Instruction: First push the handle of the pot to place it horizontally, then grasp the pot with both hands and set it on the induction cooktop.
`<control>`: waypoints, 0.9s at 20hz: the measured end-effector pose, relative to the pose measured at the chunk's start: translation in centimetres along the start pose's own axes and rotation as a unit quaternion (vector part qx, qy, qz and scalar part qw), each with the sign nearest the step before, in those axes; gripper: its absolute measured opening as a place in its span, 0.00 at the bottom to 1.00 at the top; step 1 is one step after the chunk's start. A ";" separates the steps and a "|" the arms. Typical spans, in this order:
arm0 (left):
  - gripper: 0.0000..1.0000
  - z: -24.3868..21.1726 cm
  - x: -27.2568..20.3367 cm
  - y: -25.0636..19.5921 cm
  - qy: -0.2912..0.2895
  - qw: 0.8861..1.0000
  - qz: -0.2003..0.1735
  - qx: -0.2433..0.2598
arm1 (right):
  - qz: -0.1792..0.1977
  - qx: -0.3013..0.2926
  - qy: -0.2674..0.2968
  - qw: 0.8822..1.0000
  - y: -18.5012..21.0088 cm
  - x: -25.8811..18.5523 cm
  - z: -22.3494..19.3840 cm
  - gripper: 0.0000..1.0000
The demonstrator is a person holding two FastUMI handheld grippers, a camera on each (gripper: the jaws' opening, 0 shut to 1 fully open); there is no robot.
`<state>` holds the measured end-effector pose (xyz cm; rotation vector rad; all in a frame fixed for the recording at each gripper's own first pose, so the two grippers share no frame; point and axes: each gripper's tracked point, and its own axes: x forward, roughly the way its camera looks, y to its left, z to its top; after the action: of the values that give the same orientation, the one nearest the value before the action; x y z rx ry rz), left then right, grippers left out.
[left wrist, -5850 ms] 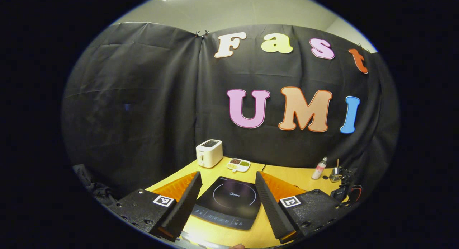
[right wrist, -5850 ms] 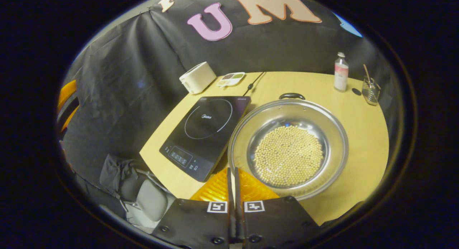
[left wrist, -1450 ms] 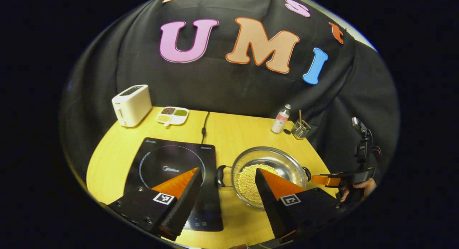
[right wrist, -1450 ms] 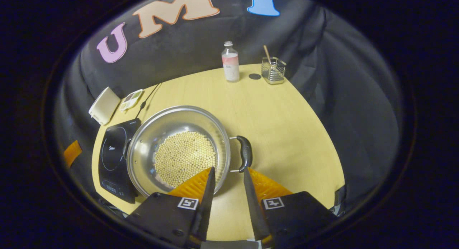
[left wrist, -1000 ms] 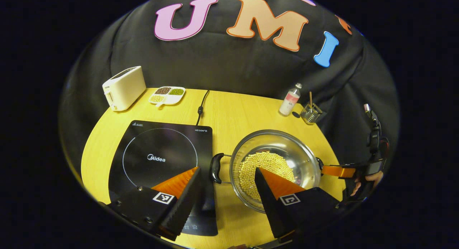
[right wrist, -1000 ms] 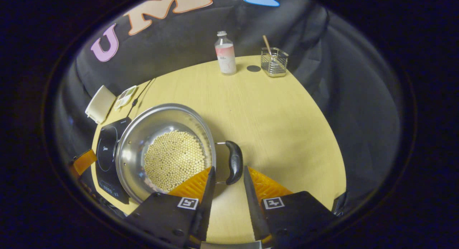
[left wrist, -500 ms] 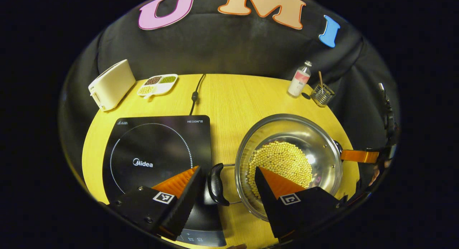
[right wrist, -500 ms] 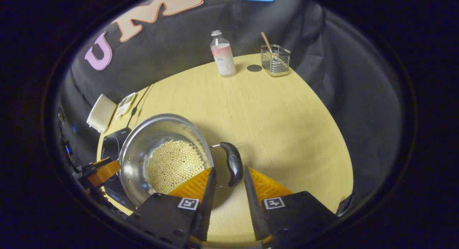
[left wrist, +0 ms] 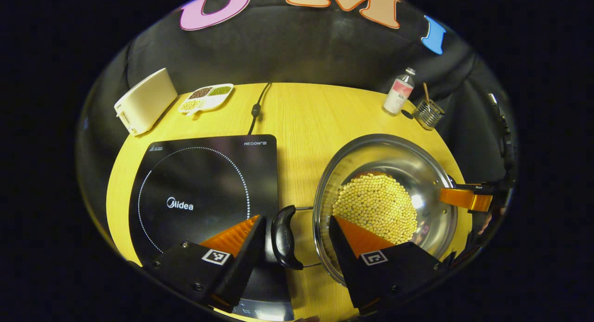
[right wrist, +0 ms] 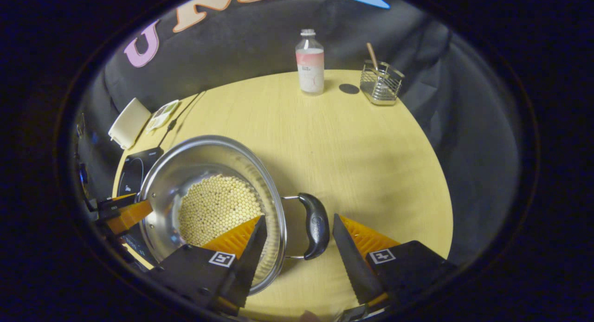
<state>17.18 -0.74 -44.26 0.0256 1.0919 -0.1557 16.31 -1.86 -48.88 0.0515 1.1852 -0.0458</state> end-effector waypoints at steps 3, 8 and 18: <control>0.89 0.2 0.5 -0.8 0.005 1.000 -0.002 0.026 | -0.011 -0.006 0.011 1.000 -1.1 0.7 -0.3 0.81; 0.90 0.5 0.8 -1.5 0.007 0.999 0.003 0.032 | 0.000 0.001 0.013 1.000 -1.5 0.9 -0.4 0.85; 0.87 -1.1 3.0 -4.2 0.041 0.999 -0.018 0.006 | -0.007 0.022 0.025 0.999 -1.6 0.7 -0.5 0.83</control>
<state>17.00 -5.14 -47.22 0.0234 1.1738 -0.1953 15.98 -3.40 -49.75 0.0837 1.2337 -0.0842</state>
